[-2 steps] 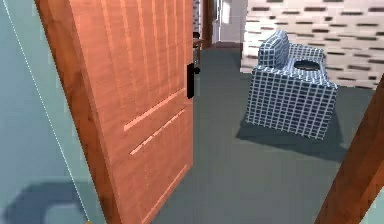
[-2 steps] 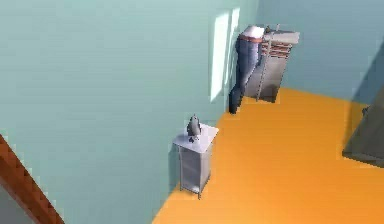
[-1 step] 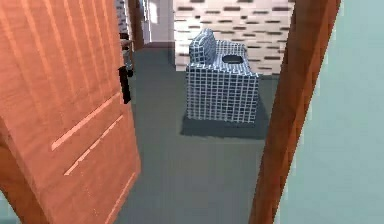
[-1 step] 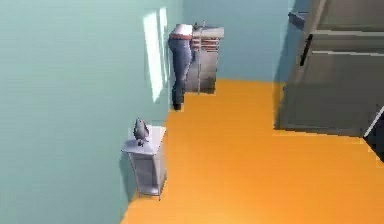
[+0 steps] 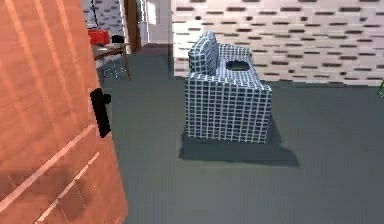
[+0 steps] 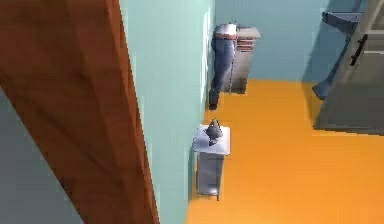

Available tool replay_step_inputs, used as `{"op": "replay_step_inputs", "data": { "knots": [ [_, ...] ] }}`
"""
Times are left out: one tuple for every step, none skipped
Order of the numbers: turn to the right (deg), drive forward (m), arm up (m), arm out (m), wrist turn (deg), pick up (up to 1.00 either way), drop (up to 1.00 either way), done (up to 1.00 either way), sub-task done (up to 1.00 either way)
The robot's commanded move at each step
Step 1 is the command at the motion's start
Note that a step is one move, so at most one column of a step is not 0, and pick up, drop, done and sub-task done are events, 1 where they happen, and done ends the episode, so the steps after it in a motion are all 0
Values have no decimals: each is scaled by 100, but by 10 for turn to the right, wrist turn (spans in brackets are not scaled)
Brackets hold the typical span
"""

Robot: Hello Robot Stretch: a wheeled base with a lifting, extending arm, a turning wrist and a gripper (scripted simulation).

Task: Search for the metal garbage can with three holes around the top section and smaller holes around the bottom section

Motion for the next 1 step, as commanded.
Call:
{"op": "replay_step_inputs", "data": {
  "knots": [
    [0,100,0,0,0,0,0,0,0]
  ]
}}
